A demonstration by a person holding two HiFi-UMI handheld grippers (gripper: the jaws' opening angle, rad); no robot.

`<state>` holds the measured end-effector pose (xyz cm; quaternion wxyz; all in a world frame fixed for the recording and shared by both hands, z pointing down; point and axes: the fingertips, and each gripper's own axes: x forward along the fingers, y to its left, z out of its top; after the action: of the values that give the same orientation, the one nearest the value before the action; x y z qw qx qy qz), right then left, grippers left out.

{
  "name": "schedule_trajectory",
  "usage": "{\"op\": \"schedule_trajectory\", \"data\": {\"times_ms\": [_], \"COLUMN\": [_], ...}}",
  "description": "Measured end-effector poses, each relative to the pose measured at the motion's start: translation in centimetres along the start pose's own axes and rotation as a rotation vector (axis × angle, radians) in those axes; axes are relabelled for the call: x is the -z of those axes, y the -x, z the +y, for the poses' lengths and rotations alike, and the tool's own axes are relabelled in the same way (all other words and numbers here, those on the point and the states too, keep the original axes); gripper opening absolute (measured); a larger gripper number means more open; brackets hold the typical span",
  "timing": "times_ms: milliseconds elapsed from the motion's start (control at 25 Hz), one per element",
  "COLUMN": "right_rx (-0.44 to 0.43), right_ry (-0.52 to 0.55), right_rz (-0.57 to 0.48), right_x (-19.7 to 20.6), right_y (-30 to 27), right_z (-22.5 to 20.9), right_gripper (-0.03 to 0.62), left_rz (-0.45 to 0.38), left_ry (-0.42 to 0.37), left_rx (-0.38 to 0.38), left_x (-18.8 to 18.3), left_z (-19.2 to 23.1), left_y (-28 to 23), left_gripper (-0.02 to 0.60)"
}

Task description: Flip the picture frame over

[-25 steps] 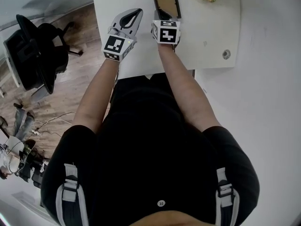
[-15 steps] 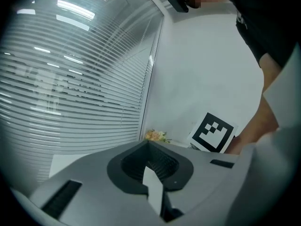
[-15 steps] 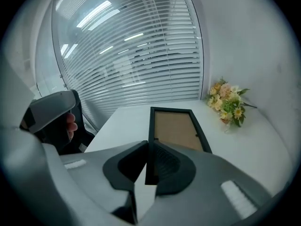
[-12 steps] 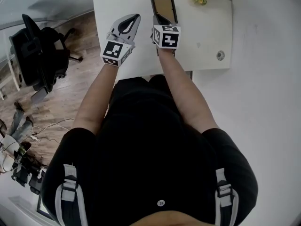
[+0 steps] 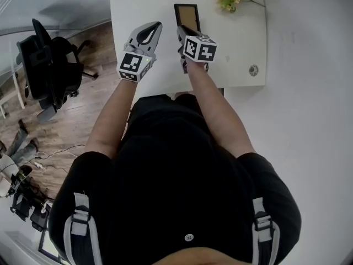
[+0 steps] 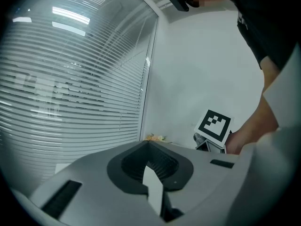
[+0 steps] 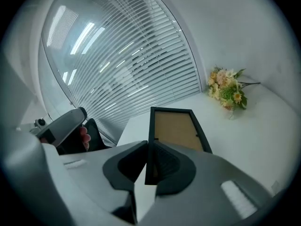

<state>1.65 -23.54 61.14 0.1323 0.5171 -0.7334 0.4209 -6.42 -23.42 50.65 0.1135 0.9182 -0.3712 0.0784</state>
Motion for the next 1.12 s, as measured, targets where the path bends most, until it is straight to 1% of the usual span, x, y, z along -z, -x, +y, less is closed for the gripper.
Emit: {"op": "schedule_trajectory", "data": {"times_ms": [120,200,400,520,640,720,880,1120], "right_rx": [-0.041,-0.073,-0.176,-0.255,-0.351,-0.396,-0.452,-0.516], "right_ry": [-0.062,-0.097,-0.161,-0.207,-0.295,-0.355,-0.434,-0.496], "right_rz": [0.0,0.0,-0.017,-0.011,-0.004,0.003,0.012,0.038], "right_x": [-0.2,-0.2,-0.5,-0.3,-0.3,-0.1,0.5,1.5], "right_y": [0.6,0.9,1.1,1.0,0.9,0.9,0.8,0.4], "right_z": [-0.1,-0.2,0.2,0.7,1.4,1.4,1.2,1.2], "right_gripper": [0.049,0.049,0.049,0.049,0.049,0.049,0.049,0.049], "left_rz": [-0.021,-0.019,-0.025,-0.008,-0.019,-0.017,-0.002,0.01], "left_ry": [0.003,0.003,0.005,0.009,0.014,0.017,0.029,0.042], "left_rx": [-0.011,-0.018,-0.035,-0.045,-0.055,-0.059,-0.068,-0.078], "left_x": [-0.8,-0.7,-0.8,-0.2,-0.2,0.0,0.8,1.6], "left_z": [-0.3,-0.4,-0.5,-0.3,-0.4,-0.5,-0.6,-0.4], "left_y": [-0.2,-0.3,-0.5,-0.6,-0.9,-1.1,-1.3,-1.3], "left_gripper": [0.006,0.006,0.006,0.006,0.006,0.006,0.006,0.006]}}
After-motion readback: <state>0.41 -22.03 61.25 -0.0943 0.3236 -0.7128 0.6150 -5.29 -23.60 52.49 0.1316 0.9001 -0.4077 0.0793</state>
